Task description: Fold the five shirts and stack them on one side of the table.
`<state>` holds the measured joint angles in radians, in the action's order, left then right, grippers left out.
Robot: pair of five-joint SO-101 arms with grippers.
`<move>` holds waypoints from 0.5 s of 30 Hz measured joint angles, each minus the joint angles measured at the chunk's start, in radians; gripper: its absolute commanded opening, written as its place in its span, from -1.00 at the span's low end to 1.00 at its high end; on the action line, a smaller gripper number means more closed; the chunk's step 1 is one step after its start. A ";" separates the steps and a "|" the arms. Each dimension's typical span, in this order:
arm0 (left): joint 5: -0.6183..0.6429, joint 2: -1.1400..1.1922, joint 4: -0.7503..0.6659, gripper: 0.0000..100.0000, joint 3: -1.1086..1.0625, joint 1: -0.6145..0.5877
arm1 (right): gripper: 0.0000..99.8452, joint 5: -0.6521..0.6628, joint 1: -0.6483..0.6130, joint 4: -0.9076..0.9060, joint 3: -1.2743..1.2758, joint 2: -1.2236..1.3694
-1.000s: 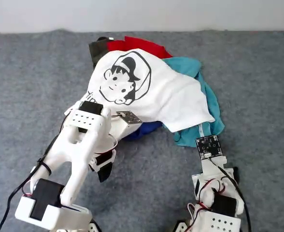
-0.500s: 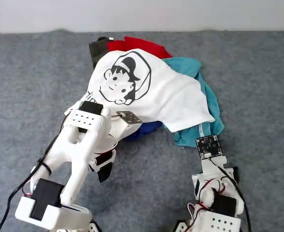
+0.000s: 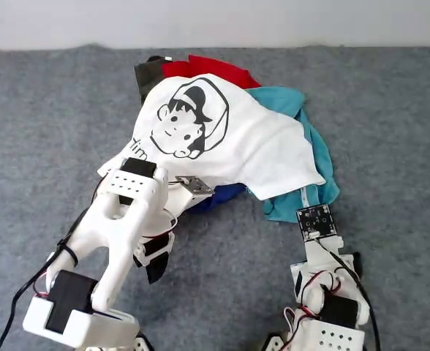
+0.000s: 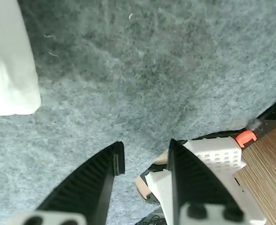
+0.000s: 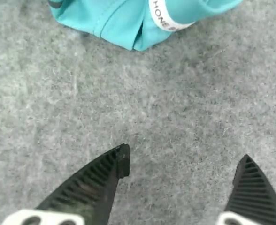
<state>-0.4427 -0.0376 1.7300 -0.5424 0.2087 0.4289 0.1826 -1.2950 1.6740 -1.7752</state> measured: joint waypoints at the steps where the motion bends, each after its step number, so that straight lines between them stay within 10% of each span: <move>1: 0.000 0.000 0.000 -0.69 0.000 0.000 | -0.28 0.000 0.000 0.000 0.000 0.000; 15: 0.000 0.000 0.000 -0.69 -0.011 0.000 | -0.28 0.000 0.000 0.000 0.000 0.000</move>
<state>-0.4427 -0.0376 1.7300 -0.5531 0.2087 0.4289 0.1826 -1.2950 1.6740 -1.7752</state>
